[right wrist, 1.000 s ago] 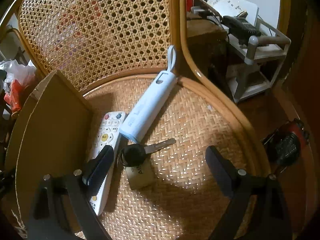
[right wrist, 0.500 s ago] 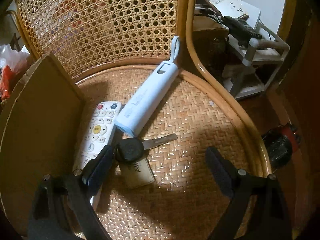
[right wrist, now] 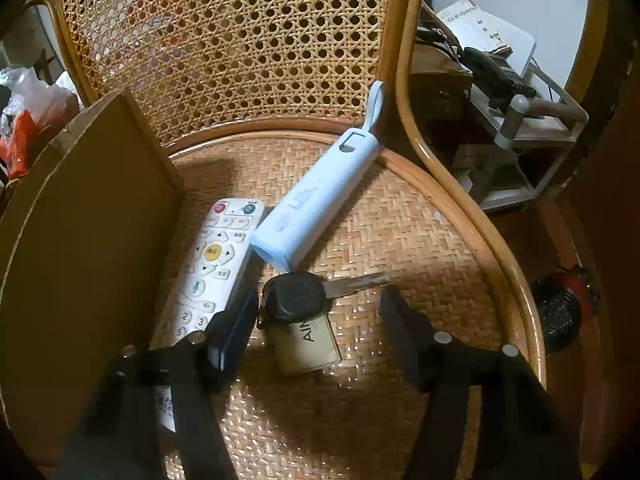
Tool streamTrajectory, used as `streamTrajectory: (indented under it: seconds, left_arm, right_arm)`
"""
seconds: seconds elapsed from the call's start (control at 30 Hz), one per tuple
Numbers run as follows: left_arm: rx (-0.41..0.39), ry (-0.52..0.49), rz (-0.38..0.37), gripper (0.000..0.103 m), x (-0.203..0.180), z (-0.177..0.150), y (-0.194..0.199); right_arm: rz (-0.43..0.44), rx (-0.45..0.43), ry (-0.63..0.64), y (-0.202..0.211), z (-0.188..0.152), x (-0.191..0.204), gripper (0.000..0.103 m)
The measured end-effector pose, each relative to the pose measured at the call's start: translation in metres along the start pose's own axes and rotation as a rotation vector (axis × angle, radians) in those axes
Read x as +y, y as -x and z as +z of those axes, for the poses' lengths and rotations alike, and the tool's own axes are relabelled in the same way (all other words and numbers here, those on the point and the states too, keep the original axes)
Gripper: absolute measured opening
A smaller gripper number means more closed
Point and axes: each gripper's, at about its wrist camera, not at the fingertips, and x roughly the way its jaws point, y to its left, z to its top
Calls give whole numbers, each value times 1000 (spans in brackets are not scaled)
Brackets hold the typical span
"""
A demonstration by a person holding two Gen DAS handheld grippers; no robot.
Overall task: Organize rigid objects
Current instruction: 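Lower the open right gripper toward the black key with the tag, then close the right gripper on the black key and lift it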
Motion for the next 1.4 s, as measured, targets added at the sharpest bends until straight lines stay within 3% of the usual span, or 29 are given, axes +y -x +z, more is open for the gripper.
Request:
streamTrajectory:
  seconds: [0.1,0.73,1.27,1.4]
  left_arm:
    - [0,-1,0,7,0,0,0]
    - [0,1,-2,7,-1,0,0]
    - [0,0,-1,7,-1,0,0]
    - [0,1,-1,7,-1,-1,0]
  right_arm:
    - [-9,-4,10,0,1,1,48]
    - [67,-35,-127,20,7,-19,48]
    - [169,-161,-217,63,17,-29,48]
    - [239,-214,-227,81,19,-22,48]
